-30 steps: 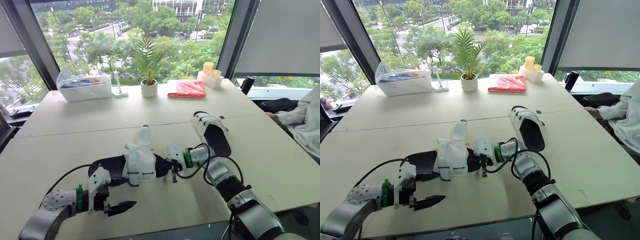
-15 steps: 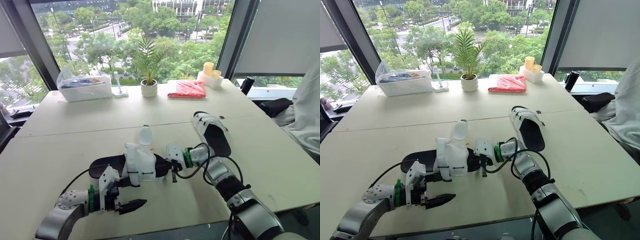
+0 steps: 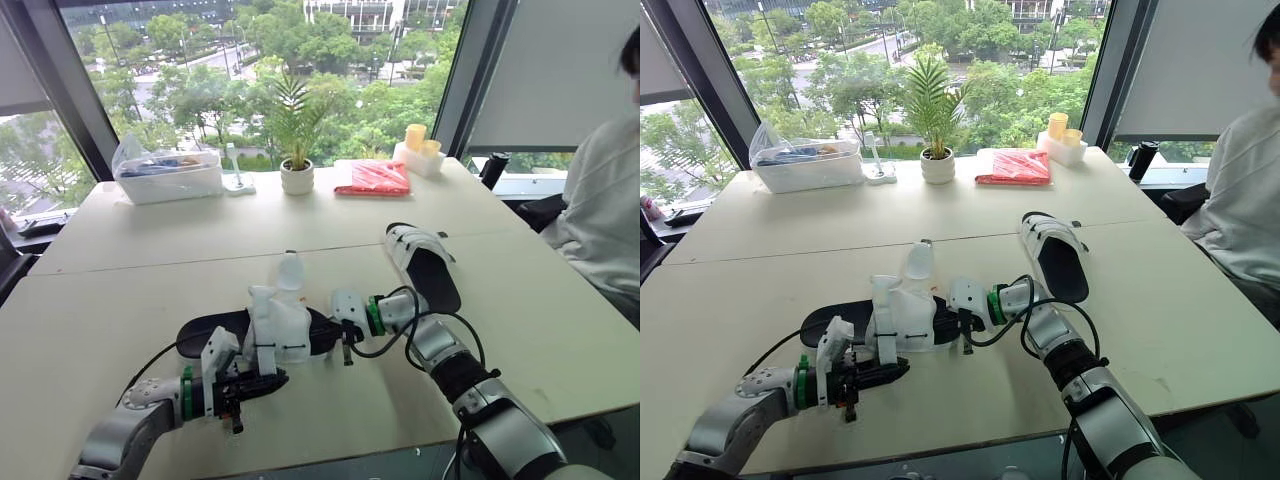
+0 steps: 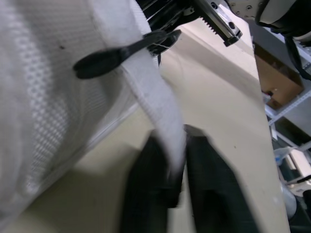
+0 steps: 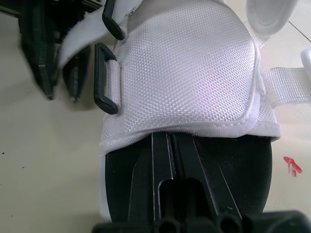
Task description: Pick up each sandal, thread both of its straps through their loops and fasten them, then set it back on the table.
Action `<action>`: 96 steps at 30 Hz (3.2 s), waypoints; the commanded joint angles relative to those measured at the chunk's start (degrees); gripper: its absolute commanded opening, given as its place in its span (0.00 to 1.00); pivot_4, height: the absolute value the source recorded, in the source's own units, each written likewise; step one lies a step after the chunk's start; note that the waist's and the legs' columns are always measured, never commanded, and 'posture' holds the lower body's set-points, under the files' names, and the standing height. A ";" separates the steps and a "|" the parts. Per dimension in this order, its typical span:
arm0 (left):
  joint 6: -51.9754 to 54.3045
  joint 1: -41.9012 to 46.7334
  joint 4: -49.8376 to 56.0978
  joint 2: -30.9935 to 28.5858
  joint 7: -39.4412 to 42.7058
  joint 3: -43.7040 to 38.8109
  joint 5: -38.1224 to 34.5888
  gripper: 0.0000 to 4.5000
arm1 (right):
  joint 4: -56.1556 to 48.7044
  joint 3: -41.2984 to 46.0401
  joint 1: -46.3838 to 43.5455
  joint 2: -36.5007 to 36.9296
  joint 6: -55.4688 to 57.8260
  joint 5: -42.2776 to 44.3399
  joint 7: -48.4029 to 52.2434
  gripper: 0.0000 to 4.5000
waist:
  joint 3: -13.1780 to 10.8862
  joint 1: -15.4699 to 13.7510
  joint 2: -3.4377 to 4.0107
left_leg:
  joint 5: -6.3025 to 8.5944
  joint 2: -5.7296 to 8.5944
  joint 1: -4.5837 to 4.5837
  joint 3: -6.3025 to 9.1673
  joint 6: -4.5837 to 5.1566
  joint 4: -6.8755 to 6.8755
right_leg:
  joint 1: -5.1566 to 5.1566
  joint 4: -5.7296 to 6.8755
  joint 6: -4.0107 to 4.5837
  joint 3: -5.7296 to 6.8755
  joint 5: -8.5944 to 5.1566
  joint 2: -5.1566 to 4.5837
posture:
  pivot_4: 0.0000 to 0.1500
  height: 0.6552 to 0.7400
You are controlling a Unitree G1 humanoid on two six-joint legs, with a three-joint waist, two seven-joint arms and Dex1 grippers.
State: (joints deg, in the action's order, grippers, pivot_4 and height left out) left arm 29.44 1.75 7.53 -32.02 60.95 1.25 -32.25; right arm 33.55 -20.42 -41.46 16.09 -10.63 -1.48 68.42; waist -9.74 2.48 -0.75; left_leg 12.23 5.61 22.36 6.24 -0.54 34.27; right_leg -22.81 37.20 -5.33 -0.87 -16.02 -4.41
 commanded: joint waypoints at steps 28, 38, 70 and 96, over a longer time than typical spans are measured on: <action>-3.32 -0.52 12.68 -18.46 12.47 -6.06 -7.88 0.01 | 3.59 -2.27 -0.91 -1.14 -0.26 -1.95 0.67 0.00 | -0.01 -0.09 0.05 | 0.01 -0.08 0.04 0.00 0.00 -0.15 | -0.08 -0.11 0.28 0.03 -0.13 0.02 | 1.00 1.00; 7.10 17.93 2.08 -9.43 2.18 -10.67 -17.30 0.01 | 3.33 -2.31 -0.67 -0.84 -0.38 -2.00 0.74 0.00 | -0.03 -0.08 0.01 | -0.03 -0.09 0.04 0.00 -0.05 -0.12 | -0.14 0.02 0.09 0.01 -0.02 0.13 | 1.00 1.00; 12.56 36.39 -31.31 5.43 2.81 -4.48 -7.66 0.75 | 0.69 -2.43 0.75 -0.33 1.51 -1.52 0.19 0.00 | 0.01 -0.39 -0.06 | -0.09 -0.06 0.04 0.04 -0.16 0.00 | -0.06 0.06 0.08 0.05 0.01 0.16 | 1.00 1.00; -8.38 26.37 -25.58 -8.37 6.70 -5.34 6.96 0.99 | -0.09 -2.58 1.53 -0.46 1.82 -1.51 -0.20 0.00 | 0.03 -0.06 -0.13 | -0.08 -0.07 0.06 -0.01 -0.18 -0.05 | -0.17 0.13 0.07 -0.02 0.02 0.14 | 1.00 1.00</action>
State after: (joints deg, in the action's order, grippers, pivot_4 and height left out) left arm 23.83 28.50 -22.40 -38.46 64.86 -5.03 -26.63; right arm 32.34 -21.39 -41.23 15.33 -9.35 -1.47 67.63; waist -9.70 2.42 -0.88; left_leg 12.15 5.54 22.42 6.24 -0.73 34.22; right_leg -22.98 37.33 -5.25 -0.89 -16.00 -4.27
